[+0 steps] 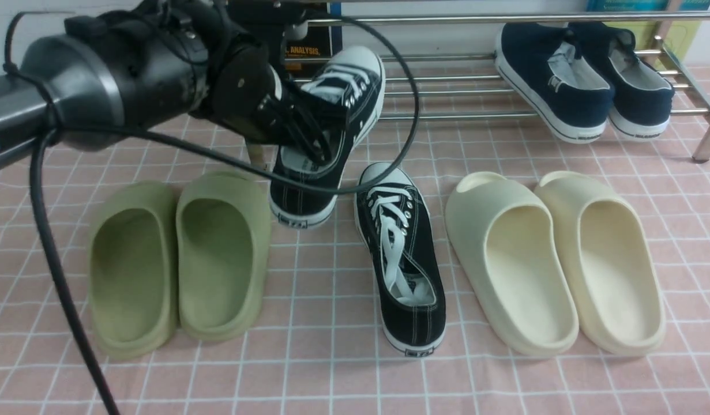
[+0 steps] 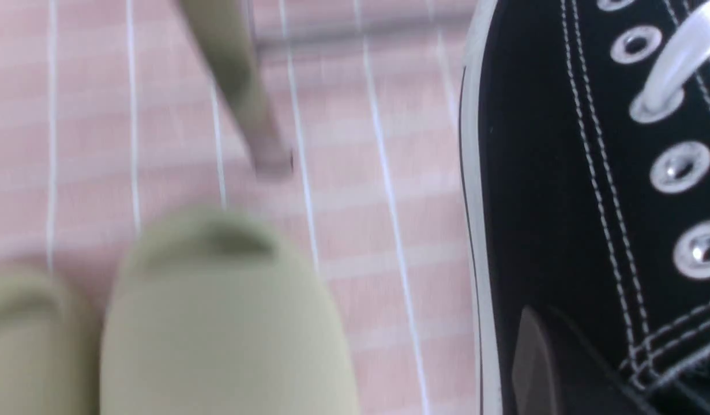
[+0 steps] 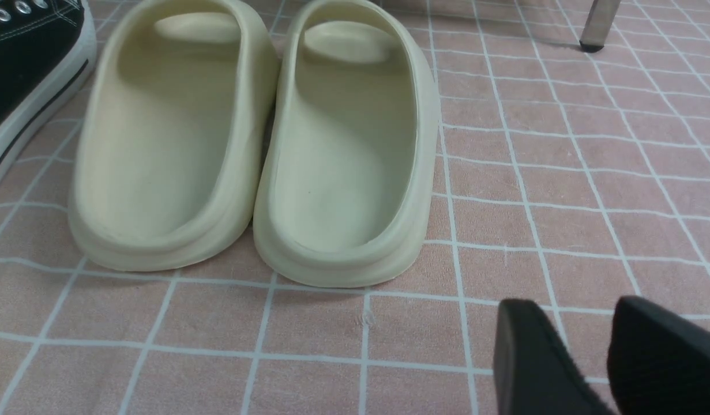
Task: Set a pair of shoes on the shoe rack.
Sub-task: Use the left arm to put a shoe into the shoe rack, then use the left arm to grab the shoe closest to it, then use the left arm to put a shoe into the shoe rack
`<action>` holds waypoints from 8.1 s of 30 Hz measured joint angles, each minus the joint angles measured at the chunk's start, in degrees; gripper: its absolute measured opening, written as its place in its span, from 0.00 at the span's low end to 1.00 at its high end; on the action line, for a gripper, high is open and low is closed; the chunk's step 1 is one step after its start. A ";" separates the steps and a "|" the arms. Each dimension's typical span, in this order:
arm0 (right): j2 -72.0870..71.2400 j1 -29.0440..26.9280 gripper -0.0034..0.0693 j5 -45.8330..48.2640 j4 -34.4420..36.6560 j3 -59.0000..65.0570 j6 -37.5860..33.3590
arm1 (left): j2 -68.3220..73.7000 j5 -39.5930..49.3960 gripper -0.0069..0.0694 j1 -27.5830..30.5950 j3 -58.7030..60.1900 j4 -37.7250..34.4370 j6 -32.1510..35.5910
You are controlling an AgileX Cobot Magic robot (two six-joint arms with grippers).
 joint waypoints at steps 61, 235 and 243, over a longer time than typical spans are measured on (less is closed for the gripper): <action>0.00 0.00 0.37 0.00 0.00 0.00 0.00 | 26.83 38.25 0.15 4.00 -40.81 -21.11 30.80; 0.00 0.00 0.38 0.00 0.00 0.00 0.00 | 36.50 16.15 0.10 -9.52 -52.93 -14.89 19.68; 0.00 0.00 0.38 0.00 0.00 0.00 0.00 | 36.20 16.89 0.11 -9.52 -52.93 -15.78 19.04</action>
